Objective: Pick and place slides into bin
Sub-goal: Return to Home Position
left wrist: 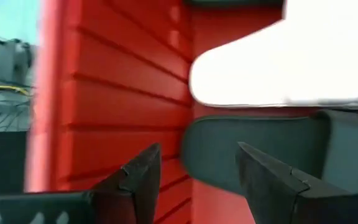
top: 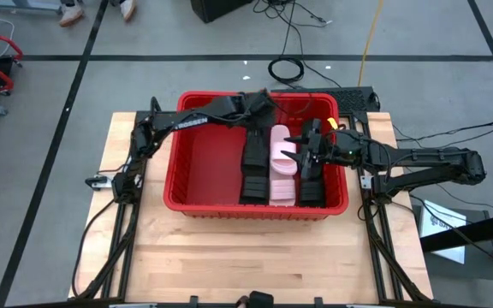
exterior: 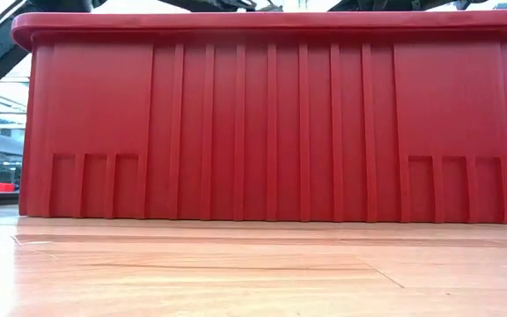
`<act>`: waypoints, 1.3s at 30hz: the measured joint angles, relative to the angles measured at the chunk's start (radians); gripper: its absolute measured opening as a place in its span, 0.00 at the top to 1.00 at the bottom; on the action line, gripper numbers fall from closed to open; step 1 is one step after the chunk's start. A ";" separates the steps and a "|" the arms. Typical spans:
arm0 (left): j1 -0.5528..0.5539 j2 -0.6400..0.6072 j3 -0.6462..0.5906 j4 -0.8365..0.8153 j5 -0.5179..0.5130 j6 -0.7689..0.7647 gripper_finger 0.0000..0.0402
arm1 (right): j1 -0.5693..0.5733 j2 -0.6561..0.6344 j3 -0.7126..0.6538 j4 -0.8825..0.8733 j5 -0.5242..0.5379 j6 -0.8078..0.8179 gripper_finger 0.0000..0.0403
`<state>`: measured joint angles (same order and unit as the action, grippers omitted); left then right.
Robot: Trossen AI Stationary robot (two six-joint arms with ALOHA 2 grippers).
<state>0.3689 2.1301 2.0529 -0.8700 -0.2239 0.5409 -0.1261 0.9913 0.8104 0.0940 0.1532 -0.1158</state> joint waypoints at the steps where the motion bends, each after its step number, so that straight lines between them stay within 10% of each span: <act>1: 0.005 -0.010 0.000 0.000 -0.004 0.000 0.51 | 0.000 0.000 0.000 0.000 0.000 0.000 0.58; 20: 0.033 -0.304 0.001 -0.109 -0.056 -0.081 0.51 | 0.080 0.000 0.000 0.103 -0.002 -0.004 0.58; 31: -0.009 -0.569 0.002 -0.198 0.238 -0.177 0.51 | 0.135 0.000 0.000 0.145 -0.001 -0.003 0.58; 39: -0.086 -0.656 0.002 -0.279 0.261 -0.201 0.51 | 0.160 0.000 0.000 0.210 0.000 -0.118 0.58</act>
<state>0.2828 1.4738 2.0552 -1.1486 0.0368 0.3404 0.0341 0.9908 0.8104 0.3042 0.1528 -0.2340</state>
